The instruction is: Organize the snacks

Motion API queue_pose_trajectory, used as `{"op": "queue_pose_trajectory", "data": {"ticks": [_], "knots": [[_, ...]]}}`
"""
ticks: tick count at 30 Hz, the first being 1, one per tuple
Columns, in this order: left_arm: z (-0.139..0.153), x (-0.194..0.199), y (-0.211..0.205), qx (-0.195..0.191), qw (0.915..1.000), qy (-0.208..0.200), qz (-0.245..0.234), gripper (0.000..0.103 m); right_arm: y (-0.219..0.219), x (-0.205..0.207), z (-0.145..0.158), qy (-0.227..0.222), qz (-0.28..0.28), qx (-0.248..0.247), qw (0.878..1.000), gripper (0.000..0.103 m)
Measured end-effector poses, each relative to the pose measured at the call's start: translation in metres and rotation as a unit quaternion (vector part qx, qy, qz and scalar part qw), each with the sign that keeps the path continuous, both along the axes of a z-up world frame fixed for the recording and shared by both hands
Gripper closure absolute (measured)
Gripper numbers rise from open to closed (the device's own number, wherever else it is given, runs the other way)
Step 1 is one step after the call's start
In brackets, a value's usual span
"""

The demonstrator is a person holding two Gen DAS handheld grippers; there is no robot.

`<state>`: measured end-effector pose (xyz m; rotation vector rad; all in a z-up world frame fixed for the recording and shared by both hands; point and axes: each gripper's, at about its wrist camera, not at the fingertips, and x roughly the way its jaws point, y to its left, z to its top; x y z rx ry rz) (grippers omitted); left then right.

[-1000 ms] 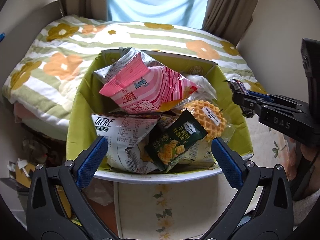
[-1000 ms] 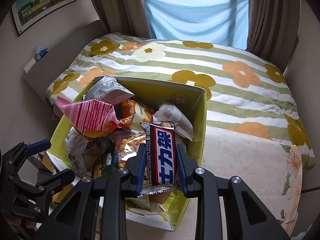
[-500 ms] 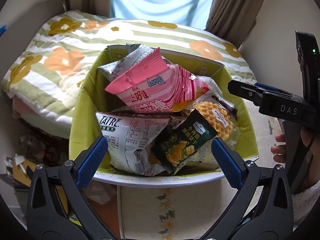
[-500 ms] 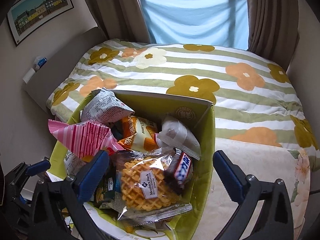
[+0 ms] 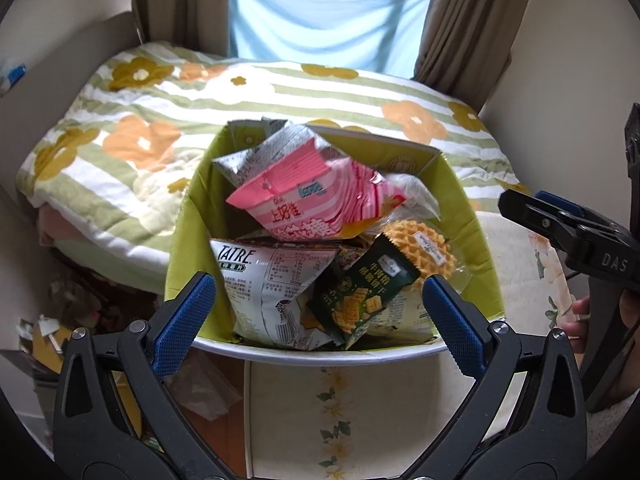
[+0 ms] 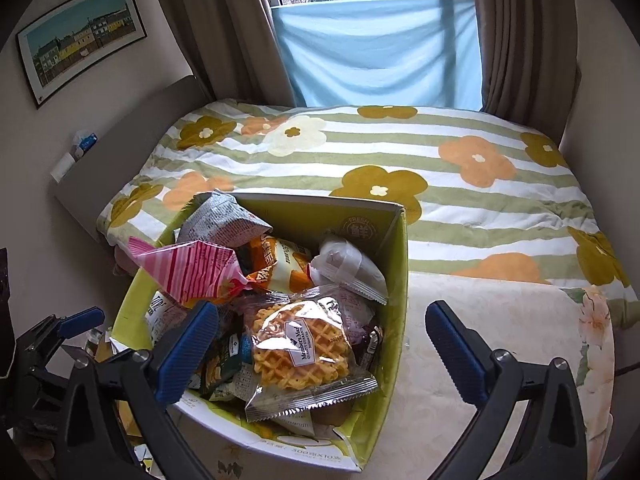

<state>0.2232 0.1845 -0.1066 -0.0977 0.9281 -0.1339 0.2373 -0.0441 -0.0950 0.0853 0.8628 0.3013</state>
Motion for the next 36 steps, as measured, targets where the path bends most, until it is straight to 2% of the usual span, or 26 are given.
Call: {"op": "queue_pose_trajectory", "data": {"ticks": [5,12,17,20,22,26,32,36], "knots": [[0.038,-0.032,-0.023,0.01,0.9987,-0.049,0.004,0.0,-0.027,-0.042,0.032,-0.041,-0.008,-0.004,0.999,0.0],[0.089,-0.098,-0.056,0.007,0.9931,-0.117,0.001,0.0,-0.072,-0.126,0.082,-0.106,-0.039,-0.016,0.993,0.0],[0.118,-0.153,-0.076,0.014,0.9856,-0.168,0.008,0.0,-0.095,-0.186,0.108,-0.147,-0.063,-0.02,0.987,0.0],[0.132,-0.185,-0.085,0.029,0.9775,-0.208,0.017,0.0,-0.106,-0.215,0.116,-0.163,-0.09,-0.034,0.982,0.0],[0.138,-0.204,-0.092,0.039,0.9729,-0.227,0.021,0.0,-0.112,-0.233,0.12,-0.183,-0.105,-0.046,0.977,0.0],[0.142,-0.229,-0.099,0.037,0.9692,-0.242,0.029,0.0,-0.122,-0.251,0.12,-0.184,-0.116,-0.046,0.975,0.0],[0.137,-0.241,-0.111,0.055,0.9667,-0.247,0.042,0.0,-0.132,-0.272,0.113,-0.195,-0.136,-0.049,0.97,0.0],[0.136,-0.245,-0.115,0.046,0.9658,-0.252,0.043,0.0,-0.134,-0.279,0.115,-0.209,-0.143,-0.061,0.966,0.0]]}}
